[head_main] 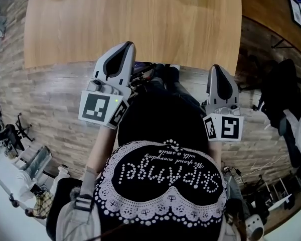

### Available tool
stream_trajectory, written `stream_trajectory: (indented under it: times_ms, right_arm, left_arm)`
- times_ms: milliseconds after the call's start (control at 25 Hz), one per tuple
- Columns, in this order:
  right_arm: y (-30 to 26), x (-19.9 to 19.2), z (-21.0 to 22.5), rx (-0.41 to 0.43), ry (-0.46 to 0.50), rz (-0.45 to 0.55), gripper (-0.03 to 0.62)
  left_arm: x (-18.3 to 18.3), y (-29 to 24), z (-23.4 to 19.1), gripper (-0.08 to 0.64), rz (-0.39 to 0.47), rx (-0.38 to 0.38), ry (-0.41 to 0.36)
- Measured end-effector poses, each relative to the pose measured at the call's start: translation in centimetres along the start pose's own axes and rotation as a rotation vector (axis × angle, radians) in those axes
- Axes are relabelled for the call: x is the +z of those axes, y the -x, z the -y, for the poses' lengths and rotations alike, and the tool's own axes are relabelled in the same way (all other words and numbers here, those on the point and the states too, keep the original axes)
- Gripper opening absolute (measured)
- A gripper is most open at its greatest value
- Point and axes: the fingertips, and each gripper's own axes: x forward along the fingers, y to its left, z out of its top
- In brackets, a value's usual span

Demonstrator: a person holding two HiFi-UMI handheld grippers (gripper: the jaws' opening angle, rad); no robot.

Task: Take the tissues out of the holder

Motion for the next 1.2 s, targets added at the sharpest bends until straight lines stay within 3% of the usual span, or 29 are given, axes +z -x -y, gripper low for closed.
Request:
stream_trajectory:
  times_ms: [720,1200]
  right_arm:
    - [-1.5,0.4,-1.0,0.007,0.03,-0.018,0.011]
    - [-1.9,0.8,-0.8,-0.004,0.043,-0.015,0.011]
  left_arm:
    - [0.5,0.2,-1.7,0.006,0.002,0.017,0.011]
    - [0.8,-0.9,-1.5,0.006,0.012,-0.015,0.01]
